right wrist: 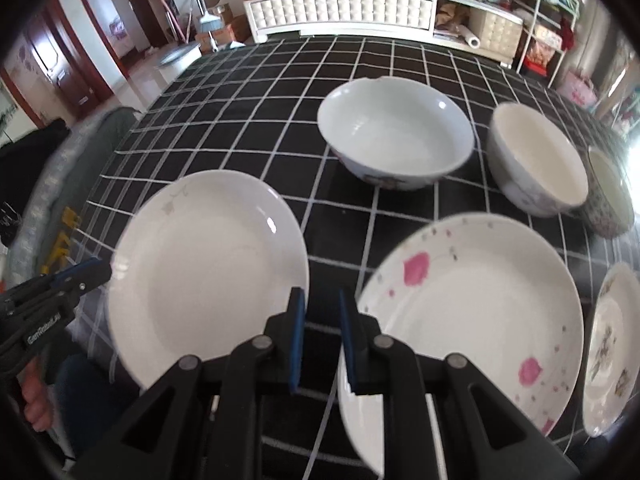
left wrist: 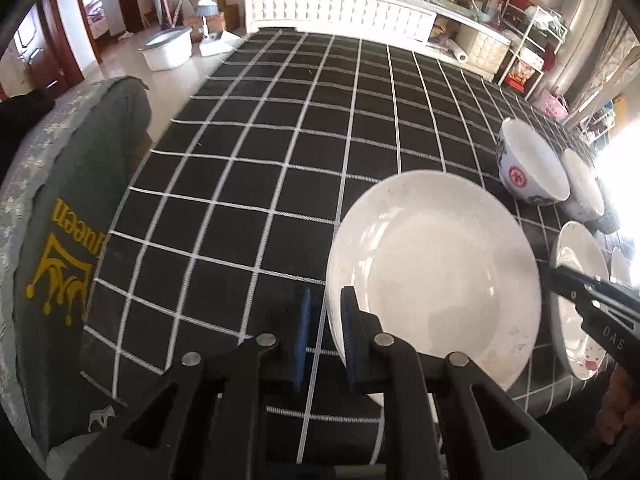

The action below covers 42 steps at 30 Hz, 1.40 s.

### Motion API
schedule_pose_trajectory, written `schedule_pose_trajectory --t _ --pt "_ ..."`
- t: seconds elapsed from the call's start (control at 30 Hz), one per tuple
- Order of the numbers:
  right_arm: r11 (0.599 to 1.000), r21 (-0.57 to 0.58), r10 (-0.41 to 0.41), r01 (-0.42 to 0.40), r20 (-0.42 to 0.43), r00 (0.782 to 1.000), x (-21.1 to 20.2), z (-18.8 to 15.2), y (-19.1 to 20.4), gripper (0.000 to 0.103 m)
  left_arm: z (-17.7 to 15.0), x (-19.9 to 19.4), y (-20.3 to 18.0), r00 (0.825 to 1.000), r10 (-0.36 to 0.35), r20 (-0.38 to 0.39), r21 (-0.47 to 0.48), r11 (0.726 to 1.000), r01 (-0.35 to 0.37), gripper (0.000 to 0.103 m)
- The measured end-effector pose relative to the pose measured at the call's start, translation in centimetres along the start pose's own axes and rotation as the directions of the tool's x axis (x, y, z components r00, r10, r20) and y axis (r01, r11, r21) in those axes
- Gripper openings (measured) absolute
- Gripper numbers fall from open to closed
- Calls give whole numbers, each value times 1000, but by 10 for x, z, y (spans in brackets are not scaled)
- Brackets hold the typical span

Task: Organize plates and bowls
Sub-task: 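Move the left tool forward to the rim of the pink-spotted plate, then close the left tool on the pink-spotted plate rim and lift it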

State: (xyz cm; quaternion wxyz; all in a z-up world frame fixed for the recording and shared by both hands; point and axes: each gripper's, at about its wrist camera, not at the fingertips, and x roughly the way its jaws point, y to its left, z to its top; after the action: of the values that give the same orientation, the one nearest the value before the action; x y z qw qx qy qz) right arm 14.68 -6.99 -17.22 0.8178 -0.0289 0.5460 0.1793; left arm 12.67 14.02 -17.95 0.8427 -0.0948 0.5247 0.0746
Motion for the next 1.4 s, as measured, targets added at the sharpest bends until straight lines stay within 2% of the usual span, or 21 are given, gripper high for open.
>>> schedule_pose_trajectory --t 0.13,0.27,0.37,0.47,0.67,0.8,0.97,1.13,1.37,1.4 --pt "1000 18 7 -8 37 999 -25 -11 -9 21 -1 -18 -16 999 -41 15 4 999 41 14" --pt "999 42 -2 -1 75 997 -48 -20 -22 21 -8 -37 -50 993 -114 30 52 992 112 14" --pt "997 67 -28 21 99 995 -61 -28 -35 21 -15 -51 -72 980 -194 56 91 978 188 14" --pt "995 101 -36 24 111 993 -74 -40 -56 21 -19 -57 -97 970 -237 62 130 965 227 14" --pt "981 185 -78 54 127 989 -88 -60 -95 21 -28 -51 -149 958 -288 6 181 942 282 14" --pt "976 212 -81 53 125 989 -90 -67 -112 21 -30 -41 -165 957 -289 -22 186 939 288 14" --pt "969 239 -91 59 123 988 -89 -71 -130 21 -29 -23 -175 948 -309 -75 136 939 317 14" --pt "963 262 -85 55 104 991 -80 -74 -146 21 -27 -7 -181 960 -262 -93 143 951 274 14" --pt "960 267 -102 82 62 993 -63 -70 -157 22 -24 16 -182 964 -233 -128 149 957 251 14" --pt "959 270 -104 85 57 993 -61 -69 -158 22 -24 18 -183 965 -228 -131 152 957 247 16"
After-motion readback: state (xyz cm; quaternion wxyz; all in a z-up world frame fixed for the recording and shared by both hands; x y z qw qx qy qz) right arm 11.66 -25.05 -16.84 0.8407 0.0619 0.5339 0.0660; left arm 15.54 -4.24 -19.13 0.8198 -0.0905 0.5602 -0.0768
